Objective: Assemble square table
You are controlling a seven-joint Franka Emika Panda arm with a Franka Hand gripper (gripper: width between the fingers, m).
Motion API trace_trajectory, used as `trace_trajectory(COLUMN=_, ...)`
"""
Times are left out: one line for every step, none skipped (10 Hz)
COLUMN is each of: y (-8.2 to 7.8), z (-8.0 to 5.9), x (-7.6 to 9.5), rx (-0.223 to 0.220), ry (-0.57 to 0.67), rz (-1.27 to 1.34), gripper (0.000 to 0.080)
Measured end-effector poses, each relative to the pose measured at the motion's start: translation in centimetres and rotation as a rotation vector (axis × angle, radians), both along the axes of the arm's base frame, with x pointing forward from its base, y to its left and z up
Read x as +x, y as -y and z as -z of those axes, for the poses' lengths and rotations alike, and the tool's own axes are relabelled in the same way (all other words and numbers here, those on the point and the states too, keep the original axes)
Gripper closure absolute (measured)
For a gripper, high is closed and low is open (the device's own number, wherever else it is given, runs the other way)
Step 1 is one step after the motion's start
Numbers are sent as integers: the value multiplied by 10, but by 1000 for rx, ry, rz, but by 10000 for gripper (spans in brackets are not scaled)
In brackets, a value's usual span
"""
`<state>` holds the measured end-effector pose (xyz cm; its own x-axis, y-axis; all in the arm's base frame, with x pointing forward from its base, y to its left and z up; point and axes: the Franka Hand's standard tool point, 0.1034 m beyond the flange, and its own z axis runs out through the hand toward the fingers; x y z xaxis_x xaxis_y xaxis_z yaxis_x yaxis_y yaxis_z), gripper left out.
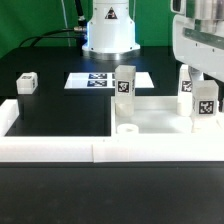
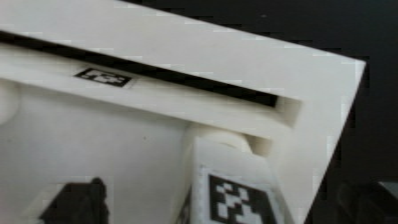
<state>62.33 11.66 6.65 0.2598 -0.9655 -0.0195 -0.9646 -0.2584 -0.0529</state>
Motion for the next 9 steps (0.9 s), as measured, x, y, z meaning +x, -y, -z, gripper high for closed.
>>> trace_trajectory(y=0, z=0, x=0, rx=-3, ry=2, rz=-70, gripper=151)
trace_trajectory(y=1, z=0, x=0, rx=-6, ry=4, rz=-113, gripper=151)
trace_trajectory(y=1, z=0, x=0, rx=-10, ry=6, rz=-189, gripper=151)
trace_trajectory(y=2, z=0, x=0, rx=-21, ry=9, rz=-287, gripper=151)
trace_trajectory(y=1, z=0, x=0, rx=-47, ry=12, rz=-465, gripper=151)
trace_trajectory(y=0, z=0, x=0, rx=-57, ry=12, rz=-564, gripper=151)
trace_trajectory(y=1, z=0, x=1, rx=-70, ry=12, rz=-682, gripper=151)
trace_trajectory(y=1, z=-1, x=1, rx=-73, ry=13, rz=-753, gripper=151)
trace_trajectory(y=6, z=-1, x=2, rx=-79, ry=16, rz=-844, gripper=151)
